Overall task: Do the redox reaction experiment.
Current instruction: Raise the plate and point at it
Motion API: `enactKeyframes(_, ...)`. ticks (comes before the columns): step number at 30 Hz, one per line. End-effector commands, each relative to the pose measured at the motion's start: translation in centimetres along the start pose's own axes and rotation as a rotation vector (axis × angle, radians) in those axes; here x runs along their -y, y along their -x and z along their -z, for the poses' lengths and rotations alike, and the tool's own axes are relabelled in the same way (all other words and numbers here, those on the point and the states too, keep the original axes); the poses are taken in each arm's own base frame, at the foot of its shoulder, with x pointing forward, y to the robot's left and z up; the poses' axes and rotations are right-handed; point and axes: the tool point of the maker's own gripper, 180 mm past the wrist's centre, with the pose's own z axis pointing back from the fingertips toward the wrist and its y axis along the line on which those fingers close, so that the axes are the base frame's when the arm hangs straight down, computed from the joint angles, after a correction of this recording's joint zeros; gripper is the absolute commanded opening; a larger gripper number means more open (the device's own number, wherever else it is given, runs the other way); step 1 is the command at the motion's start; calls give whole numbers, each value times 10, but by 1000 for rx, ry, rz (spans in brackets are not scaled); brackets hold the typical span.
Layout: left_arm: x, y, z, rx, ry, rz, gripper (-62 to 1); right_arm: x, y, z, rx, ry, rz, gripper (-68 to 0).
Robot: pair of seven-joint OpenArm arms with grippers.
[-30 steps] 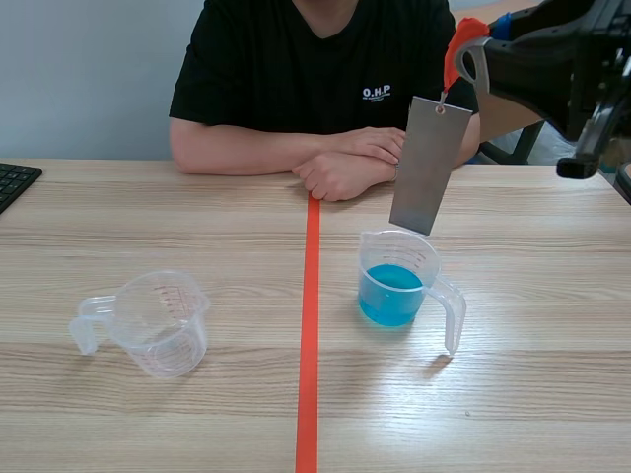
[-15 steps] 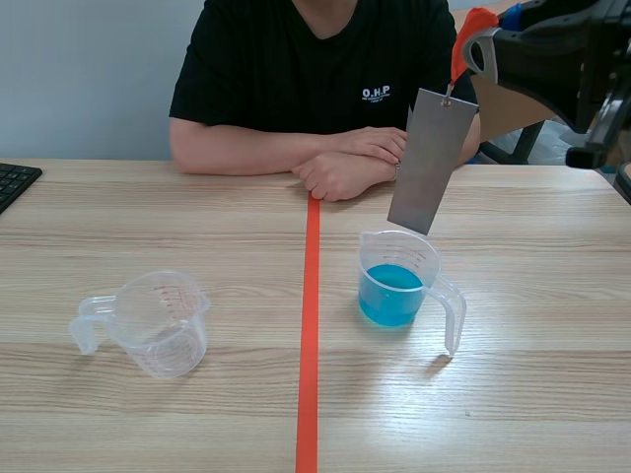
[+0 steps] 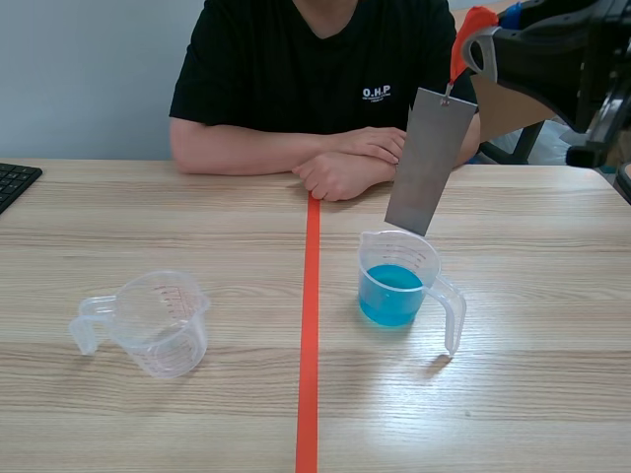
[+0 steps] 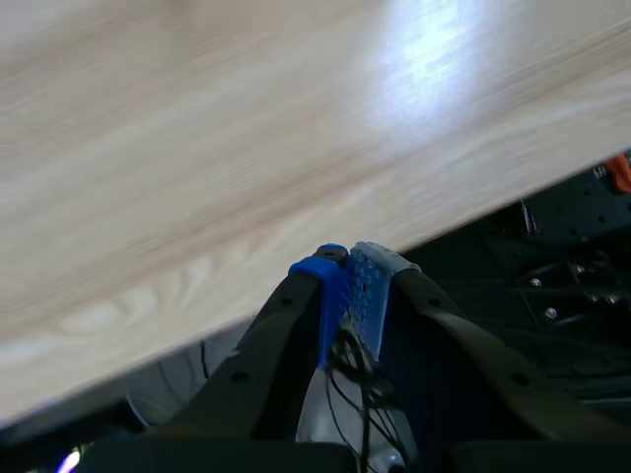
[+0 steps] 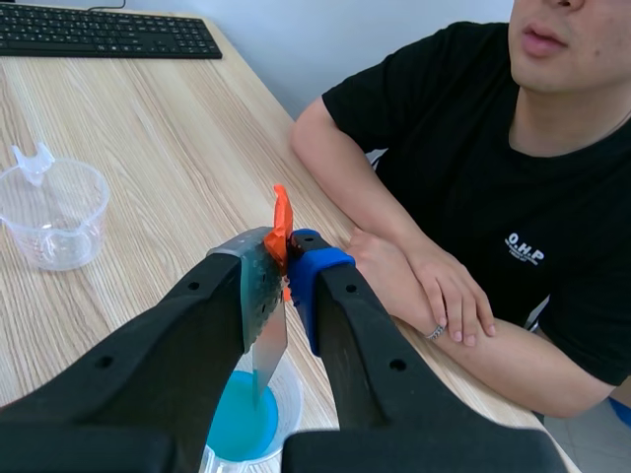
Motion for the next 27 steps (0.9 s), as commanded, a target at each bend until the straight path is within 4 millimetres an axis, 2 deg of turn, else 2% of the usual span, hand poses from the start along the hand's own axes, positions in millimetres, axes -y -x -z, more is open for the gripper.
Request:
enactKeyframes(1,-4,-18,2,68,50,52,-569,2,-11,-1,30,-1,-22,-658)
enactKeyframes(8,-37,-82,30,231,116,198,-569,2,-11,-1,30,-1,-22,-658)
enactKeyframes(15,-31,-163,50,449,257,318,-569,2,-11,-1,30,-1,-22,-658)
enactKeyframes(18,-21,-184,65,485,278,373,-569,2,-11,-1,30,-1,-22,-658)
enactKeyframes(23,16,-207,93,521,331,450,-569,2,-11,-1,30,-1,-22,-658)
enactKeyframes(27,36,-224,118,554,320,462,-569,2,-11,-1,30,-1,-22,-658)
